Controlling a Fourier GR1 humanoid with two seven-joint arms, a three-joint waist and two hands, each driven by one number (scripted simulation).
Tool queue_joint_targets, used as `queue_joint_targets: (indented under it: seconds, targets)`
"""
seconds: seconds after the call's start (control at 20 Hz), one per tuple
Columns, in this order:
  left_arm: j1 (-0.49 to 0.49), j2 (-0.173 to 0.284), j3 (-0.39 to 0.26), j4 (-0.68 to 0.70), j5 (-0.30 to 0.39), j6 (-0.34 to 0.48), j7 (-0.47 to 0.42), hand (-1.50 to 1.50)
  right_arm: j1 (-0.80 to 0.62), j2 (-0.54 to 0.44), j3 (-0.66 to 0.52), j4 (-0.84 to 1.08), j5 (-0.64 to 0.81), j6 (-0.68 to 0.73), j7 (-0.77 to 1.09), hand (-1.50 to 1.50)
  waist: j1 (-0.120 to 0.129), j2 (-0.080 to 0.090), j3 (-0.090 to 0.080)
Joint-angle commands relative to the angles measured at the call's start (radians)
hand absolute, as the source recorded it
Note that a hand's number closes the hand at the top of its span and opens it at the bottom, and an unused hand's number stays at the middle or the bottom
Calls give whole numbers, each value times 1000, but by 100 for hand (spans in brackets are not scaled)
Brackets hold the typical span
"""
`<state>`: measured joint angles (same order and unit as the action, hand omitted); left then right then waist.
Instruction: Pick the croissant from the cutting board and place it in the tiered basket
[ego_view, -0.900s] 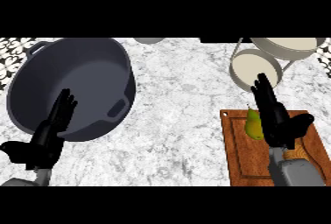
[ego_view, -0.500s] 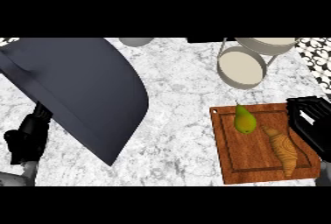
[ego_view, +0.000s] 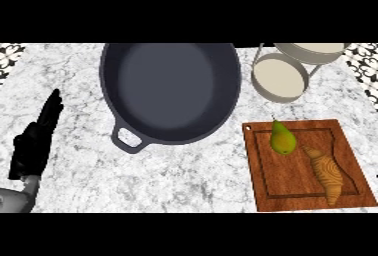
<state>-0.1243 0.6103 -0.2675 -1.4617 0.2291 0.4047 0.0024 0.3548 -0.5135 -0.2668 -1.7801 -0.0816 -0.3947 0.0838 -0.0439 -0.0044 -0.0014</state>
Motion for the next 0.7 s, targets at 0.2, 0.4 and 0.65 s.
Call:
queue_joint_targets:
  seconds: [0.2, 0.4, 0.65]
  targets:
    - [4, -28, -24, -6, -35, 10, -5, 0, 221, -298, 29, -231, 109, 229, 303, -150, 30, 6, -5]
    - [-11, -6, 12, 33, -7, -49, -12, 0, 181, -432, -21, -315, 45, 359, 505, -150, 40, 7, -3]
    - [-85, -64, -20, 31, -56, -35, 54, 0, -50, -506, -11, -297, -14, 417, 795, -150, 57, 9, 0]
